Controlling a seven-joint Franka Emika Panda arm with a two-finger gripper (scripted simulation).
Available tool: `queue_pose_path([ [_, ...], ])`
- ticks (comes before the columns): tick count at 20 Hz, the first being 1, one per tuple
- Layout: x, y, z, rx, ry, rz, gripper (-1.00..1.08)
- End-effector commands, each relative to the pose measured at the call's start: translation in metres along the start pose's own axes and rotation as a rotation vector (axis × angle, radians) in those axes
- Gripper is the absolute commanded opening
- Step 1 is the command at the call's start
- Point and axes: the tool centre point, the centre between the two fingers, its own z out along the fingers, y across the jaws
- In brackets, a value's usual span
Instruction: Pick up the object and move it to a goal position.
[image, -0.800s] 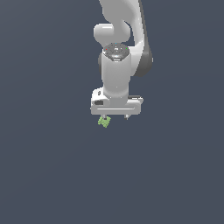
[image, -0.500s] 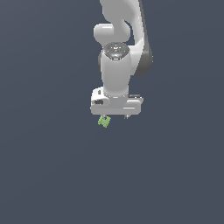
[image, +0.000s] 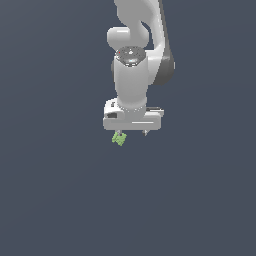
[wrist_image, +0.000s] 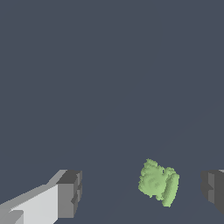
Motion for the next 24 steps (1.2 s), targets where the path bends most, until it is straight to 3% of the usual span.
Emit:
queue_pose_path([
  [1,-0.003,0.003,0.005,-0.001,-0.002,0.012,1.0],
  [8,-0.022,0.021,0.034,-0.01,-0.008,0.096,1.0],
  [16,-0.063,0.052,0.081,-0.03,-0.017,0.247,1.0],
  [24,-0.088,0.068,0.103,-0.042,-0.021,0.326,1.0],
])
